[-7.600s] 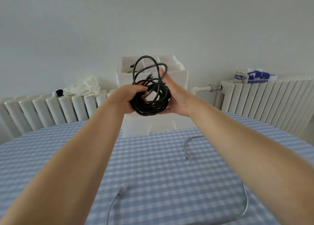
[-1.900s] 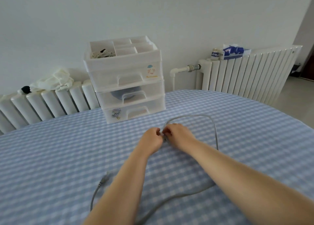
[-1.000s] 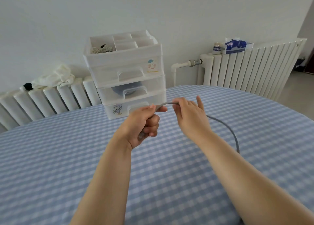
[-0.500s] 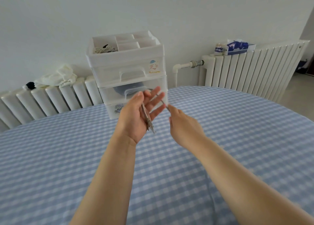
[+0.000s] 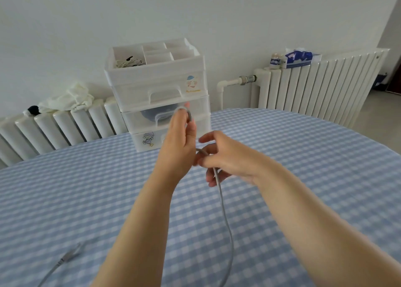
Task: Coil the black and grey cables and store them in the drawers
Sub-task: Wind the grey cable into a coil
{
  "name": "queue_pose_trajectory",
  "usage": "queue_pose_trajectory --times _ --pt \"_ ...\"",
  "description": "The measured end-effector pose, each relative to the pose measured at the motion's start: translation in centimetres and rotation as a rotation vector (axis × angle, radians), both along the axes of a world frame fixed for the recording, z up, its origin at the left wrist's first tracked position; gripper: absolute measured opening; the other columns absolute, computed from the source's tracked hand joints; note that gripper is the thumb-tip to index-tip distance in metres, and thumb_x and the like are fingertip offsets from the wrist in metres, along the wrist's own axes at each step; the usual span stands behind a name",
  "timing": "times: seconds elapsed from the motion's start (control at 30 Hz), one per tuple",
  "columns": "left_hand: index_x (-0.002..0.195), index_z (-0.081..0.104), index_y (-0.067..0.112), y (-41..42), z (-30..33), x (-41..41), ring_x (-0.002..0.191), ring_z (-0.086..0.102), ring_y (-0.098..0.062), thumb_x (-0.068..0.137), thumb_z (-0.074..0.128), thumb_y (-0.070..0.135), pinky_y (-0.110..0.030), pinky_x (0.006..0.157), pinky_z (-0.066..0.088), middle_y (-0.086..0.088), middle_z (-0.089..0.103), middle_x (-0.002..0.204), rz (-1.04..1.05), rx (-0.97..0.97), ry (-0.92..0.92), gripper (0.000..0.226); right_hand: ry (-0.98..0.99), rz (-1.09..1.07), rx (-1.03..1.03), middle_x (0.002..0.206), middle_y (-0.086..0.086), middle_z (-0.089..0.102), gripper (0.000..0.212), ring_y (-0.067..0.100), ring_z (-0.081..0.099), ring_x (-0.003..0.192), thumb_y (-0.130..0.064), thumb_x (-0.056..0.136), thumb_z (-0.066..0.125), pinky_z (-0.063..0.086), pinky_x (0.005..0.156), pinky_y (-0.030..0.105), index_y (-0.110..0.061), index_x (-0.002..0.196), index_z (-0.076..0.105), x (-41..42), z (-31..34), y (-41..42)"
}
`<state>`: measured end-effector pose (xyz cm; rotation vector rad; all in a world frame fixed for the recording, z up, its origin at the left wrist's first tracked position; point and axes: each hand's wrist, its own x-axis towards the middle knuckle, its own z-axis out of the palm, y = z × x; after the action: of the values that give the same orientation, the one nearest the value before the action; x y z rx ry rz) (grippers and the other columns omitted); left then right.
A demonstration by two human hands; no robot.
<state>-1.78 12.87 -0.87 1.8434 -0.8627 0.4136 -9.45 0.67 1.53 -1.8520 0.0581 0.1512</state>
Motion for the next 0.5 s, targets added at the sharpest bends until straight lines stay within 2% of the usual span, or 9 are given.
queue_pose_trajectory --times 0.07,0.13,0.2,0.27,0.3,0.33,0.4,0.47,0.5 --pt "0.099 0.038 0.019 0.4 0.0 0.2 0.123 0.054 -0.018 0.103 0.031 0.029 -0.041 0.091 0.050 0.025 0.039 0.139 0.061 0.000 -0.021 0.013 0.087 0.024 -0.042 0.105 -0.004 0.067 0.063 0.018 0.070 0.061 0.000 0.092 0.056 0.058 0.056 0.029 -0.017 0.145 0.025 -0.3 0.6 -0.7" --pt "0.105 0.039 0.022 0.5 -0.2 0.0 0.101 0.066 -0.020 0.103 0.032 0.030 -0.043 0.078 0.055 0.018 0.043 0.140 0.120 0.067 -0.035 0.012 0.142 0.058 -0.253 0.105 -0.004 0.071 0.042 0.016 0.069 0.059 -0.002 0.094 0.052 0.059 0.059 0.028 -0.005 0.135 0.042 -0.6 1.1 -1.0" --pt "0.106 0.041 0.026 0.0 -0.3 -0.4 0.086 0.068 -0.012 0.102 0.033 0.023 -0.036 0.072 0.055 0.014 0.057 0.124 0.132 0.184 -0.002 0.010 0.113 0.072 -0.400 0.098 -0.004 0.074 0.023 0.013 0.064 0.056 -0.010 0.097 0.052 0.058 0.065 0.027 -0.006 0.119 0.058 -0.7 1.3 -1.2" --pt "0.109 0.046 0.030 -0.5 -0.2 -0.8 0.083 0.068 -0.006 0.102 0.031 0.019 -0.027 0.073 0.054 0.011 0.067 0.111 0.077 0.245 0.073 0.020 0.001 0.035 -0.547 0.091 -0.007 0.074 0.018 0.010 0.062 0.058 -0.022 0.099 0.051 0.054 0.067 0.027 -0.016 0.110 0.064 -0.8 1.6 -1.3" --pt "0.108 0.049 0.030 -0.6 0.0 -0.9 0.078 0.069 -0.006 0.102 0.031 0.019 -0.029 0.074 0.054 0.009 0.070 0.100 0.036 0.246 0.112 0.022 -0.082 -0.010 -0.622 0.088 -0.008 0.074 0.017 0.007 0.060 0.059 -0.025 0.098 0.051 0.052 0.065 0.024 -0.020 0.106 0.066 -0.8 1.7 -1.5" --pt "0.104 0.052 0.031 -0.6 0.1 -1.0 0.070 0.068 -0.008 0.102 0.032 0.021 -0.032 0.071 0.055 0.007 0.071 0.086 -0.007 0.226 0.156 0.022 -0.171 -0.056 -0.669 0.086 -0.009 0.073 0.018 0.004 0.059 0.060 -0.027 0.097 0.052 0.048 0.062 0.023 -0.022 0.103 0.069 -0.9 1.8 -1.7" --pt "0.087 0.054 0.030 -0.5 0.5 -1.2 0.051 0.060 -0.010 0.103 0.033 0.024 -0.031 0.056 0.052 0.004 0.063 0.061 -0.054 0.197 0.232 0.027 -0.314 -0.093 -0.663 0.081 -0.011 0.073 0.016 0.002 0.060 0.063 -0.029 0.095 0.057 0.046 0.063 0.026 -0.025 0.096 0.073 -1.2 1.9 -2.1" --pt "0.075 0.052 0.019 -0.5 1.0 -1.5 0.041 0.045 -0.010 0.102 0.032 0.022 -0.028 0.045 0.040 0.000 0.054 0.053 -0.091 0.164 0.309 0.033 -0.402 -0.098 -0.626 0.077 -0.012 0.072 0.012 0.001 0.062 0.064 -0.032 0.091 0.062 0.049 0.065 0.028 -0.027 0.089 0.073 -1.5 2.2 -2.2" --pt "0.075 0.051 0.012 -0.6 1.1 -1.7 0.040 0.039 -0.011 0.103 0.032 0.022 -0.027 0.042 0.035 -0.002 0.050 0.051 -0.145 0.109 0.370 0.035 -0.443 -0.118 -0.614 0.073 -0.010 0.071 0.012 0.000 0.060 0.060 -0.036 0.088 0.065 0.047 0.060 0.026 -0.026 0.086 0.071 -1.6 2.3 -2.1"
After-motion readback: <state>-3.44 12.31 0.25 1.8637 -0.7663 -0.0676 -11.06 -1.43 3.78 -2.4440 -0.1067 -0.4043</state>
